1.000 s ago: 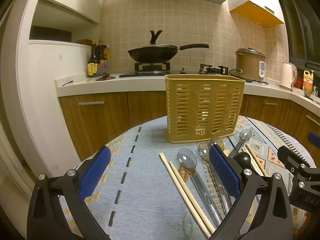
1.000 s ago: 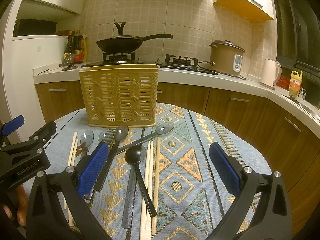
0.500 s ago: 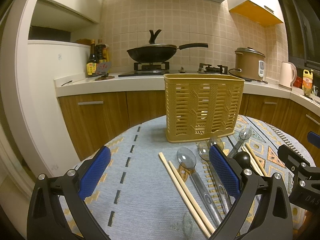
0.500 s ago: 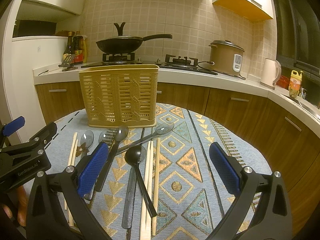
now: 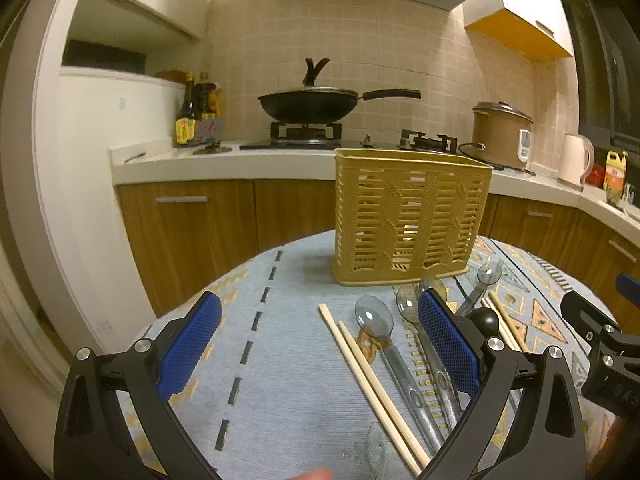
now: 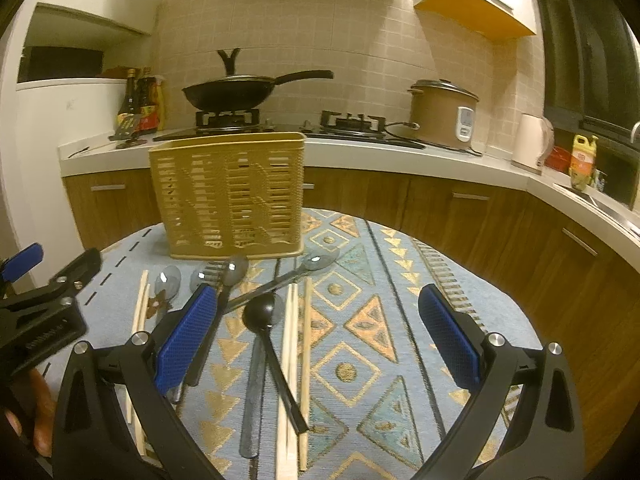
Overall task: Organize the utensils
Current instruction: 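Lower the left gripper onto a wooden chopstick and close it while the right gripper reaches a clear spoon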
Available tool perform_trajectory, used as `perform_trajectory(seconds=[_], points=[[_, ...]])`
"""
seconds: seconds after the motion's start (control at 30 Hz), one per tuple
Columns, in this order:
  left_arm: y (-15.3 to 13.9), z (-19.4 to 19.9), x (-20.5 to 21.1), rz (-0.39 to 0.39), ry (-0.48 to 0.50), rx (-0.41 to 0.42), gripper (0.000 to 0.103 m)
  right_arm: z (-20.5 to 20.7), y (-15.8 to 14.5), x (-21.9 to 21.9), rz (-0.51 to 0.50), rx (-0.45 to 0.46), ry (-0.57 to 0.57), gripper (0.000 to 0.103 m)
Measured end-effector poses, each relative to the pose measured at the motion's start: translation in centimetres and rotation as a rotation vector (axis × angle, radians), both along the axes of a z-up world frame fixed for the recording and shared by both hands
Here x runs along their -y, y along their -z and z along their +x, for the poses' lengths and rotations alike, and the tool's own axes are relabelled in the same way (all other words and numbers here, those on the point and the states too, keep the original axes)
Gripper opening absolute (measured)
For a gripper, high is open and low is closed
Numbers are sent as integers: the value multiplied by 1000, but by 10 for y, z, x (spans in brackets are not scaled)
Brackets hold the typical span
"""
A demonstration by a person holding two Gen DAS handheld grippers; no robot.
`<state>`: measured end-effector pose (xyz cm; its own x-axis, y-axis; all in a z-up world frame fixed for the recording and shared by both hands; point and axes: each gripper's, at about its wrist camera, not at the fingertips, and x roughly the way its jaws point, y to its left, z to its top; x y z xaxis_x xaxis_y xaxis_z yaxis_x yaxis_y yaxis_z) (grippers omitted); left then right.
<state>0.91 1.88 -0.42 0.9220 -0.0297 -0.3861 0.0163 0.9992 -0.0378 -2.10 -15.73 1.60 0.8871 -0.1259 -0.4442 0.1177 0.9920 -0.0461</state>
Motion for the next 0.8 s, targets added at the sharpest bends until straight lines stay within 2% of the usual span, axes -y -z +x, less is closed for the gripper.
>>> perform_trajectory(seconds=[0.13, 0.27, 0.33, 0.4, 0.53, 0.57, 0.63, 0.67, 0.73, 0.8], points=[[3, 4, -9, -44, 46, -54, 95, -1, -1, 9, 55, 3, 3, 97], [7, 14, -11, -28, 91, -156, 89, 5, -1, 21, 123, -45, -6, 97], [10, 21, -13, -29, 121, -222, 82, 9, -3, 25, 144, -71, -12, 97], [15, 35, -14, -40, 167, -326, 74, 18, -7, 28, 141, -122, -4, 97], [23, 56, -27, -139, 237, -465, 57, 40, -17, 39, 189, -219, -50, 95], [25, 61, -33, -177, 249, -499, 57, 46, -18, 41, 207, -239, -62, 92], [30, 71, -41, -206, 249, -544, 53, 62, -18, 47, 251, -305, -88, 86], [32, 74, -42, -205, 246, -554, 51, 68, -16, 50, 270, -331, -98, 83], [35, 78, -42, -191, 242, -576, 38, 83, -9, 52, 300, -401, -122, 77], [40, 86, -39, -176, 247, -607, 37, 96, 1, 52, 305, -462, -123, 71]])
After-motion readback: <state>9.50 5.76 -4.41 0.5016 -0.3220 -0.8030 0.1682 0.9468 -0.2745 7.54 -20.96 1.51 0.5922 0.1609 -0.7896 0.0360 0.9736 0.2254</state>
